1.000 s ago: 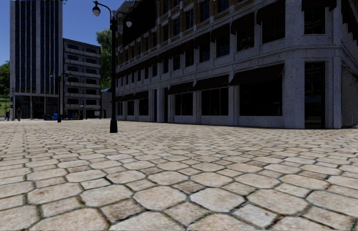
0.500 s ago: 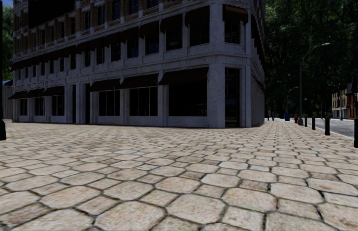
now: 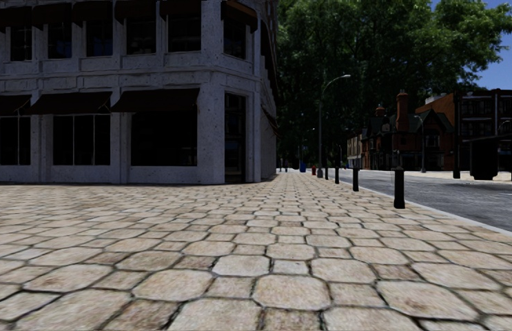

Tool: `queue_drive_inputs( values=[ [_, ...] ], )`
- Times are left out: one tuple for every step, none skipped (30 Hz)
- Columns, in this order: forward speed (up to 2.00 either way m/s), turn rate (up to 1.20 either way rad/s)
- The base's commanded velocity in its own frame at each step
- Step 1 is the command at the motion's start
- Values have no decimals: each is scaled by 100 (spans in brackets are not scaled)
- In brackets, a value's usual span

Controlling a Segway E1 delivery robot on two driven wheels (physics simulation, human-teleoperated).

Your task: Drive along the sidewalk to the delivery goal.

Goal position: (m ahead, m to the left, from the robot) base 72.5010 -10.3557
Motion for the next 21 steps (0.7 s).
queue_drive_inputs(
  values=[
    [200, 0],
    [200, 0],
    [200, 0],
    [200, 0],
    [200, 0],
    [200, 0],
    [200, 0],
    [200, 0],
    [200, 0],
    [200, 0],
    [200, 0],
    [200, 0],
    [200, 0],
    [200, 0],
    [200, 0],
    [200, 0],
    [200, 0],
    [200, 0],
    [200, 0],
    [200, 0],
    [200, -5]
  ],
)
